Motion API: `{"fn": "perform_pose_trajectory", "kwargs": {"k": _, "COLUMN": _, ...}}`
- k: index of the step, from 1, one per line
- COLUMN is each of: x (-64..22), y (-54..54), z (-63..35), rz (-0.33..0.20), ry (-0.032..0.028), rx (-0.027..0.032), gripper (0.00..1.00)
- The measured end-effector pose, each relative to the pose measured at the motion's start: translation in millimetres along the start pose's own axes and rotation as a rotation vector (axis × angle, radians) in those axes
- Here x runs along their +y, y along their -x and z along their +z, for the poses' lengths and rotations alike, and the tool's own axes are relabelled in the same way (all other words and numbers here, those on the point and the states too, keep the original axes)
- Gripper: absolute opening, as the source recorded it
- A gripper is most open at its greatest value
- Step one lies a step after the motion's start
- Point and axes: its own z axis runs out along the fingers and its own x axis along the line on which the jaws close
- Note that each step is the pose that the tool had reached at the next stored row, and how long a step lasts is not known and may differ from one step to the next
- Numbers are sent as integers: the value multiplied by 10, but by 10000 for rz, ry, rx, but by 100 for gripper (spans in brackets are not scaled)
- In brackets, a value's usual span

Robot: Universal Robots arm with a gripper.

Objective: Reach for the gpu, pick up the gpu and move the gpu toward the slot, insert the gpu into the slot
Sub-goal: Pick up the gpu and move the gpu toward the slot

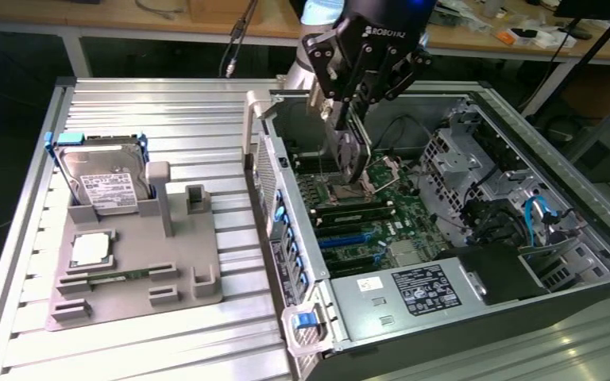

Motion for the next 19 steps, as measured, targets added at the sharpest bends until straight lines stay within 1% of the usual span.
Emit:
{"fn": "perform_pose_trajectory", "kwargs": {"k": 7, "x": 3, "y": 187, "z": -3, "rz": -1, "ry": 0, "rx": 0, "gripper": 27}}
{"fn": "perform_pose_trajectory", "kwargs": {"k": 19, "x": 10, "y": 553, "z": -8, "rz": -5, "ry": 0, "rx": -1, "gripper": 27}}
